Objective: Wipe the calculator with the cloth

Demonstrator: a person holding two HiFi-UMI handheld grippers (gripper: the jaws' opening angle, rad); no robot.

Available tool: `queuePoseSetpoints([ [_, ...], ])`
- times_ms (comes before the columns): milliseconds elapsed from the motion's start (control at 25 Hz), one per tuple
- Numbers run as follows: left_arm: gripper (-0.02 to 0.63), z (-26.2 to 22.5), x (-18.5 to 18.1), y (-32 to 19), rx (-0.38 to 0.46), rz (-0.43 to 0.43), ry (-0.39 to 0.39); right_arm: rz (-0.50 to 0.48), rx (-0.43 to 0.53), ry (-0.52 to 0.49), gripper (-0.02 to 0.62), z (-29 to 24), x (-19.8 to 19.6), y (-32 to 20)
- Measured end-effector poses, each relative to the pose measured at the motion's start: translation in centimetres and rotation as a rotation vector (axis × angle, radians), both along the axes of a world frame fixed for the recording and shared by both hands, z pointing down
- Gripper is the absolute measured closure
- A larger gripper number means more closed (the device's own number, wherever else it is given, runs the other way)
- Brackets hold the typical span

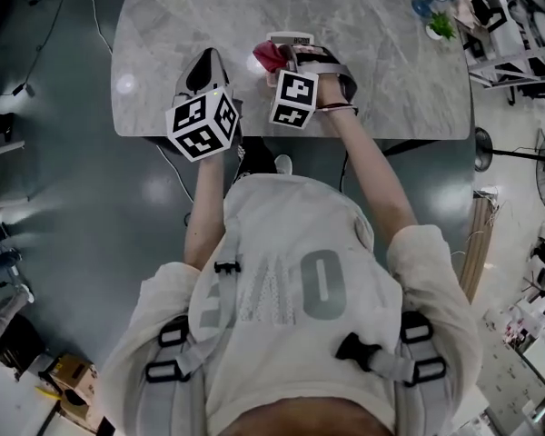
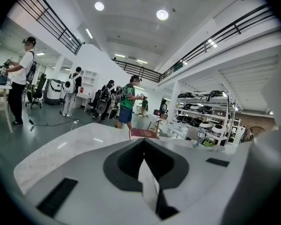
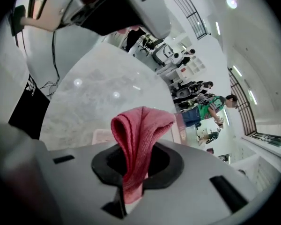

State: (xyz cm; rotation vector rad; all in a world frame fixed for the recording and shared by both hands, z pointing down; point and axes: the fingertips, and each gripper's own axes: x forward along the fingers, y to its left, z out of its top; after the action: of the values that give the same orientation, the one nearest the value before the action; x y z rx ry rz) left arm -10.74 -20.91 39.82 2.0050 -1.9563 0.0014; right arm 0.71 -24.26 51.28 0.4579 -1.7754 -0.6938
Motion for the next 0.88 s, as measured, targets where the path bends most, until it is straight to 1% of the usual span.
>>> queuePoseSetpoints([
  [160,0.586,-3.0,-0.1,0.2,0.060,0.013,0.019,0.048,0.110,-0.141,0.538,-7.0,-0.4,-1.8],
  [240,0.586,-5.0,0.2,0.4,0.100,0.023,0.003,0.068,0.173,-0.222,0.538,-10.9,0.0,-2.0],
  [320,0.586,-7.2,0.7,0.6,0.146,0.035,-0.035,0.101,0.218,-0.322,0.538,-14.4,0.8,-1.9],
  [520,0.586,-11.5,1.9,0.6,0.237,0.053,-0.137,0.225,0.266,-0.623,0.538,-21.0,3.3,-0.4],
  [640,0.586,-13.6,2.4,1.4,0.286,0.053,-0.186,0.290,0.303,-0.778,0.538,-23.6,5.0,0.9],
  [720,0.586,-14.9,2.8,1.8,0.320,0.053,-0.220,0.344,0.299,-0.880,0.538,-24.6,6.4,1.7],
  [800,0.586,-15.9,3.0,2.3,0.354,0.049,-0.244,0.399,0.284,-0.947,0.538,-25.0,7.7,2.3],
  [880,0.586,-16.5,3.0,2.6,0.377,0.042,-0.252,0.437,0.286,-0.984,0.538,-25.2,8.7,2.8],
])
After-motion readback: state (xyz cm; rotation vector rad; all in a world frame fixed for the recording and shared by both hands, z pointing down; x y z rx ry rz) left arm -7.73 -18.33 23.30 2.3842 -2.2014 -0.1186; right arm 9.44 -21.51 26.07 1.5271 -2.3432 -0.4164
